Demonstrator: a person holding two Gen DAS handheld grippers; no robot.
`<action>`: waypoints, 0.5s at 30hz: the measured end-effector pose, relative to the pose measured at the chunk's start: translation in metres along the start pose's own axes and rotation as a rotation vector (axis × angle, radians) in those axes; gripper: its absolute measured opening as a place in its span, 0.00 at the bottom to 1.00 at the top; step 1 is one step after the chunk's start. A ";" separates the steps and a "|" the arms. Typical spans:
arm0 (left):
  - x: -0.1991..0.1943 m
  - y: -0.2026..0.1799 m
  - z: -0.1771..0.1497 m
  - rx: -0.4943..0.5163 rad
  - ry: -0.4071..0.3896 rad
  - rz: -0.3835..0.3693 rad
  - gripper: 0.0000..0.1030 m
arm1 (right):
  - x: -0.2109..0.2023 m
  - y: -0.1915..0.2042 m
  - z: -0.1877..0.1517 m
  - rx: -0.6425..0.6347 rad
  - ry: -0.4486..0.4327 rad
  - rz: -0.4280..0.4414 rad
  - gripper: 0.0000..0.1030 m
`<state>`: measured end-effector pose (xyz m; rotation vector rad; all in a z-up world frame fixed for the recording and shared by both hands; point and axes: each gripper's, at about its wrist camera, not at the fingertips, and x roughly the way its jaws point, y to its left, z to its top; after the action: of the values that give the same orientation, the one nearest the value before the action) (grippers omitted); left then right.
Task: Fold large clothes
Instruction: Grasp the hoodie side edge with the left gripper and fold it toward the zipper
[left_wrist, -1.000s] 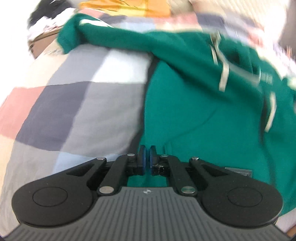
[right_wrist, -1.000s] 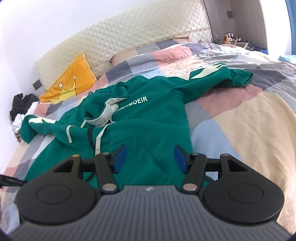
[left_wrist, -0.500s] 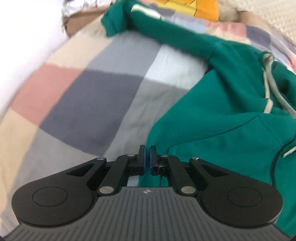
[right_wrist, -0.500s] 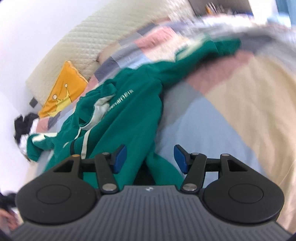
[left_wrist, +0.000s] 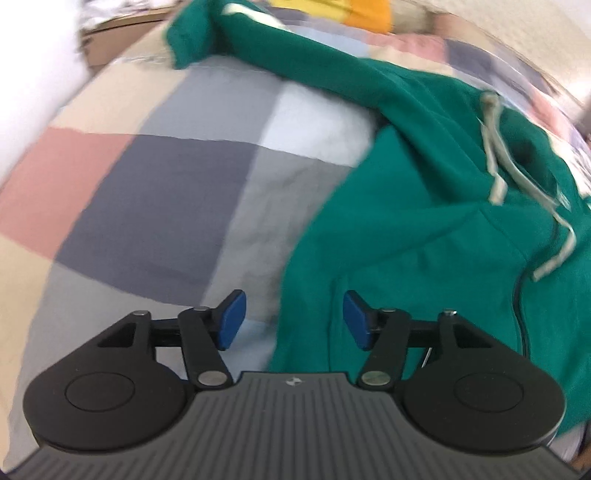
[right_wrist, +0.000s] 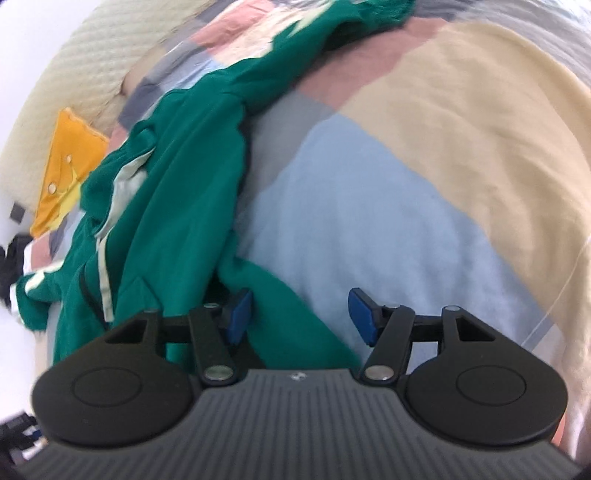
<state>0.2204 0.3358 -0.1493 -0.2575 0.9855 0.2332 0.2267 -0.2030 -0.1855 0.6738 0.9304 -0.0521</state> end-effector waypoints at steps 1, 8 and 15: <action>0.006 -0.001 -0.003 0.013 0.005 0.009 0.66 | 0.003 0.000 0.000 0.005 0.015 0.002 0.59; 0.049 0.005 -0.012 0.002 0.056 -0.059 0.63 | 0.018 0.025 -0.010 -0.134 0.152 0.032 0.58; 0.023 -0.004 -0.011 0.018 0.043 -0.120 0.15 | -0.019 0.035 0.003 -0.185 0.214 0.122 0.20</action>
<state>0.2247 0.3304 -0.1742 -0.3055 1.0106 0.1099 0.2282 -0.1815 -0.1522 0.5700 1.0828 0.2158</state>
